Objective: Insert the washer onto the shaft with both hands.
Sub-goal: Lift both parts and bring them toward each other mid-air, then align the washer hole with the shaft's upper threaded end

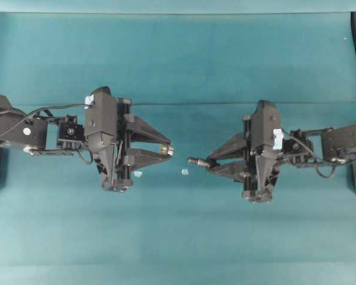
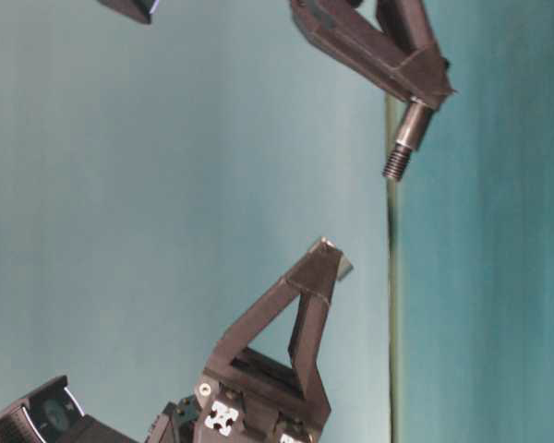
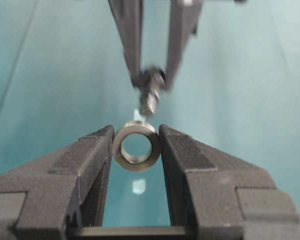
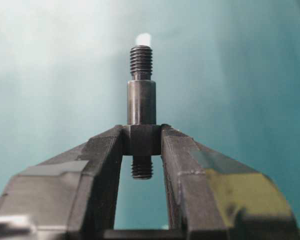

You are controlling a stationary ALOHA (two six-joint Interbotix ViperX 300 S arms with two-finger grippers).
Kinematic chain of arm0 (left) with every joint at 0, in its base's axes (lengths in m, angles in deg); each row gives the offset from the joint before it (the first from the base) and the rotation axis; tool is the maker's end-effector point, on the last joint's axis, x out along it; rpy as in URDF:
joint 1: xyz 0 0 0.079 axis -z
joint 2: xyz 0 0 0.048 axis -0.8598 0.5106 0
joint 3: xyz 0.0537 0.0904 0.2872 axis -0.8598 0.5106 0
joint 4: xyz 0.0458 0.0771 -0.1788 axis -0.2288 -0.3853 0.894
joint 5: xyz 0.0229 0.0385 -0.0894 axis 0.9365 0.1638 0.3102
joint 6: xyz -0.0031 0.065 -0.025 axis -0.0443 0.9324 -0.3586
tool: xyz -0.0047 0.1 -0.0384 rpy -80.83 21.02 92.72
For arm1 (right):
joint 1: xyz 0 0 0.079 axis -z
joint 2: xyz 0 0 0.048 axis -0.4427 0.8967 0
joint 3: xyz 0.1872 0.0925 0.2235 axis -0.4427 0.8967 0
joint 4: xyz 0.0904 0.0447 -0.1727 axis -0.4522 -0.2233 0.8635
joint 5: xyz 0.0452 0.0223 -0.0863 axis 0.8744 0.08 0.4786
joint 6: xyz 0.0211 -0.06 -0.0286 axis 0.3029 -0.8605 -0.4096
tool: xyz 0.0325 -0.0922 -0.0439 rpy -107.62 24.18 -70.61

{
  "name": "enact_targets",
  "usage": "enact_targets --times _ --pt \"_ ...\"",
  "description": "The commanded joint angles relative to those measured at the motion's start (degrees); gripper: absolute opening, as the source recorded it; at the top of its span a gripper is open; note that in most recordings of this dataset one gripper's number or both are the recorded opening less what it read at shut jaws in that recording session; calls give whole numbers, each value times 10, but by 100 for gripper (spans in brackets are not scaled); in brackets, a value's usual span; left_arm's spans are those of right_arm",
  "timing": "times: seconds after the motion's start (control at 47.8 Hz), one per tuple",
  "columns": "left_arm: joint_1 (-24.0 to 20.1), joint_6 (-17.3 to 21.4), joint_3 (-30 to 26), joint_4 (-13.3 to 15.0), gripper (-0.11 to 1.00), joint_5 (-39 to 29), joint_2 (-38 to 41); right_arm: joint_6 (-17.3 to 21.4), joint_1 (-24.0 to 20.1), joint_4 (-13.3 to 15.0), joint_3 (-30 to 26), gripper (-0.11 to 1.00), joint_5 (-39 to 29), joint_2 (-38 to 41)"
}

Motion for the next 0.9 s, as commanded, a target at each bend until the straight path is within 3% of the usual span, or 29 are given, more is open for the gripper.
enact_targets --times 0.0,0.293,0.88 --pt "4 -12 -4 -1 37 25 5 10 -4 -1 -4 0 22 6" --pt "16 -45 3 -1 37 67 40 10 -4 0 -1 0 31 13" --pt "15 -46 -11 -1 37 85 51 12 -4 -1 -16 0 70 36"
